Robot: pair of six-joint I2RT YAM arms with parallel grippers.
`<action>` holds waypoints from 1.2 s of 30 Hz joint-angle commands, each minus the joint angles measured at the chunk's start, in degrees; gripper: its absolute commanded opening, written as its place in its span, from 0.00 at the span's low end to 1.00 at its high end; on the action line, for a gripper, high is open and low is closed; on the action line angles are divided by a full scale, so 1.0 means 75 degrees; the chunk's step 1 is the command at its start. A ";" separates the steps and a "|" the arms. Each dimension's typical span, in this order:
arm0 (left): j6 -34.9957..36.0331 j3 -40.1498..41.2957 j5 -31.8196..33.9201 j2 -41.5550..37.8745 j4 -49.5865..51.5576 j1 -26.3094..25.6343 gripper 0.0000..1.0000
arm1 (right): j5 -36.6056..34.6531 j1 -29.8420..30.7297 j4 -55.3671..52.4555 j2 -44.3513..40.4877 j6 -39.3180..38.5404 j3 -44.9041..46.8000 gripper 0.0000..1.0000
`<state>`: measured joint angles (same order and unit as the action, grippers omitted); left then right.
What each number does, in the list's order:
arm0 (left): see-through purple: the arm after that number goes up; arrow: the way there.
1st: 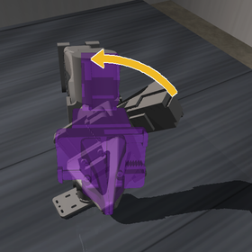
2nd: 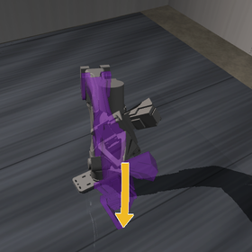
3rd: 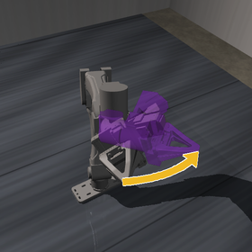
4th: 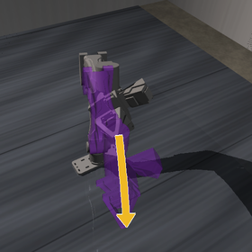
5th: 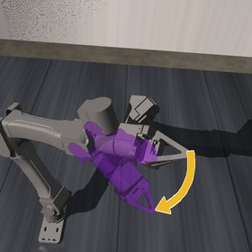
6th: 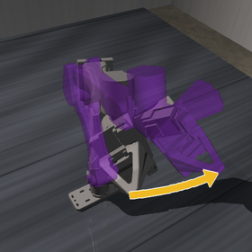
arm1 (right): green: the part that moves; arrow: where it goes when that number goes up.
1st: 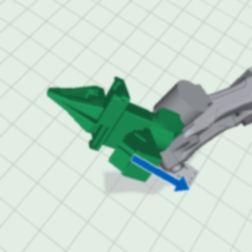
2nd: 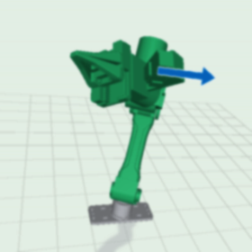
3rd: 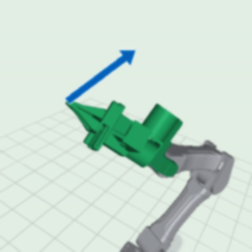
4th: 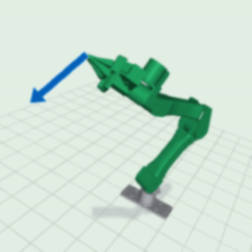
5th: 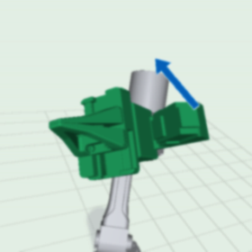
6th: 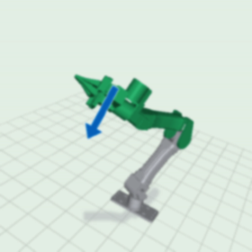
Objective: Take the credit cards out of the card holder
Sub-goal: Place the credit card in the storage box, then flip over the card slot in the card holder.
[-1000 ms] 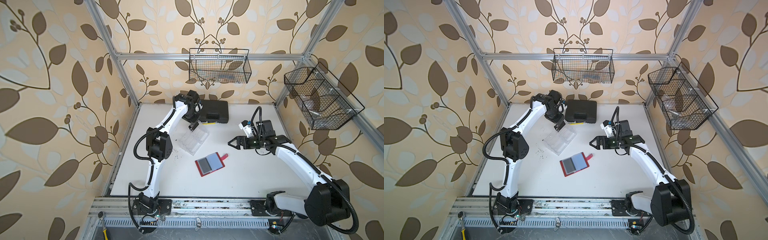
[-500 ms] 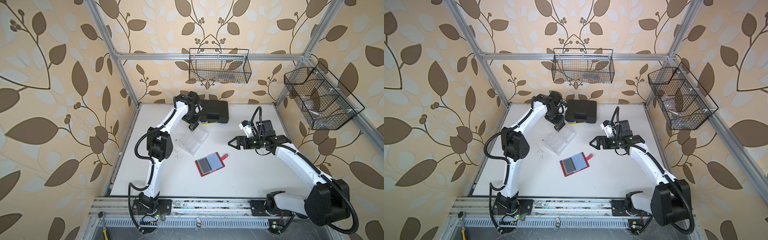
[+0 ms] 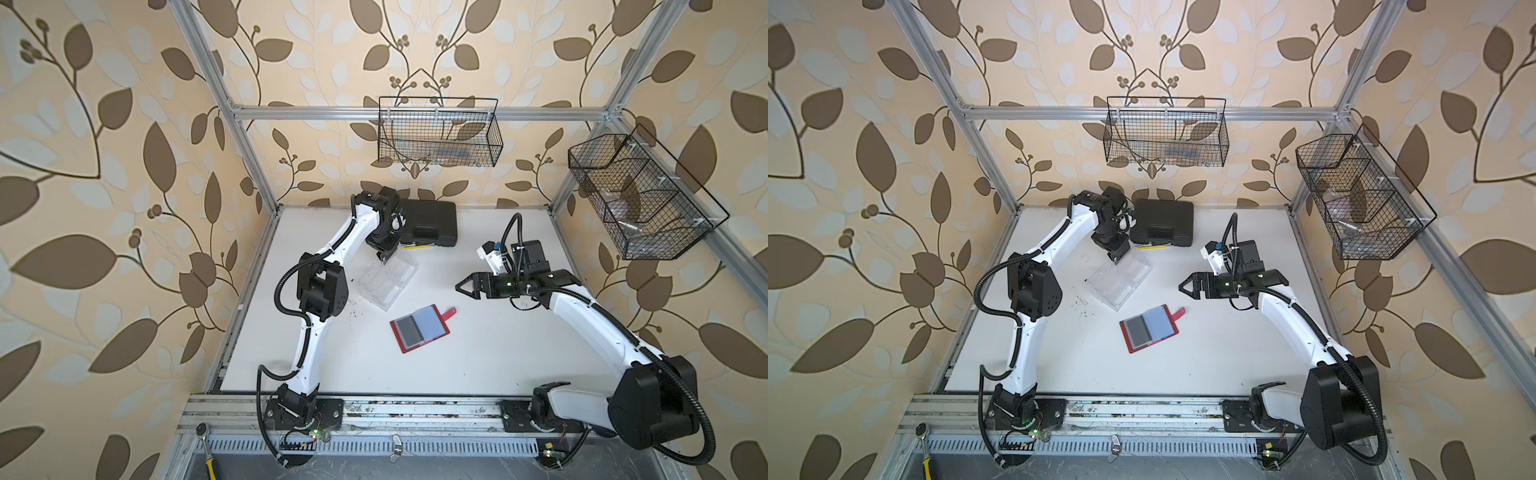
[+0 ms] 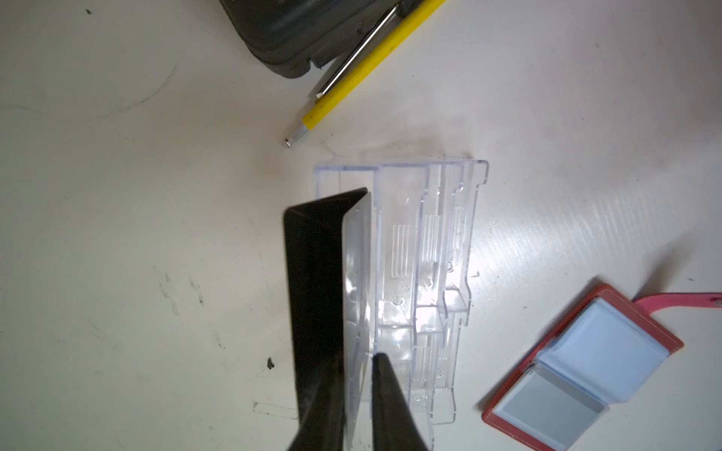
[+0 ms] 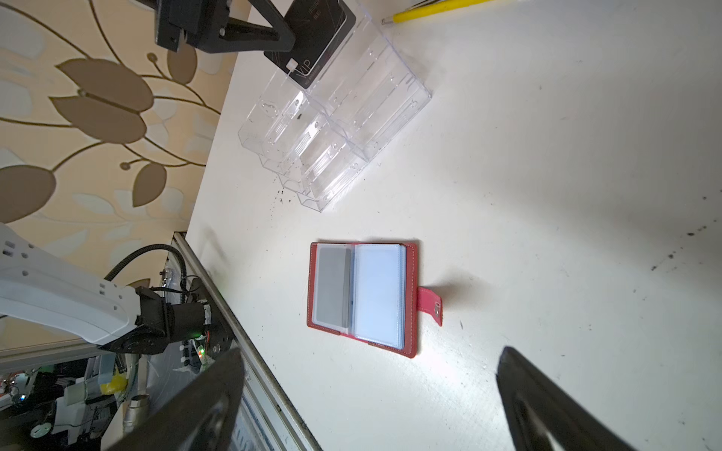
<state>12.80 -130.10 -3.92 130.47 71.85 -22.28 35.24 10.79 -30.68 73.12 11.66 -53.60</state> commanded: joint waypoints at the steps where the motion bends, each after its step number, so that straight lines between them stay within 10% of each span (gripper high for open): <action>1: -0.0031 -0.0286 0.0114 -0.0082 0.0194 0.0047 0.19 | 0.0176 -0.0017 -0.0120 0.0053 -0.0160 0.0036 1.00; 7: -0.0077 -0.0534 0.0365 -0.0166 0.0216 0.0045 0.22 | 0.0221 -0.0002 -0.0114 0.0018 -0.0125 0.0017 1.00; 19: -0.1328 0.0382 0.0961 -0.2387 -0.1438 0.0053 0.57 | -0.0551 0.0090 0.0056 -0.0635 0.0434 0.0179 1.00; 28: -0.5627 0.6780 -0.1571 -0.6886 -0.5883 -0.0085 0.64 | -0.1618 0.0973 0.0523 -0.1652 0.1627 0.1028 1.00; 36: -0.8169 1.0888 -0.1063 -0.9499 -0.7088 -0.1441 0.64 | -0.2296 0.2554 0.1260 -0.1122 0.2511 0.1600 0.79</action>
<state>-37.69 -53.56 -11.77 61.47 25.41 -30.04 21.69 26.83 -24.64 63.05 26.92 -42.74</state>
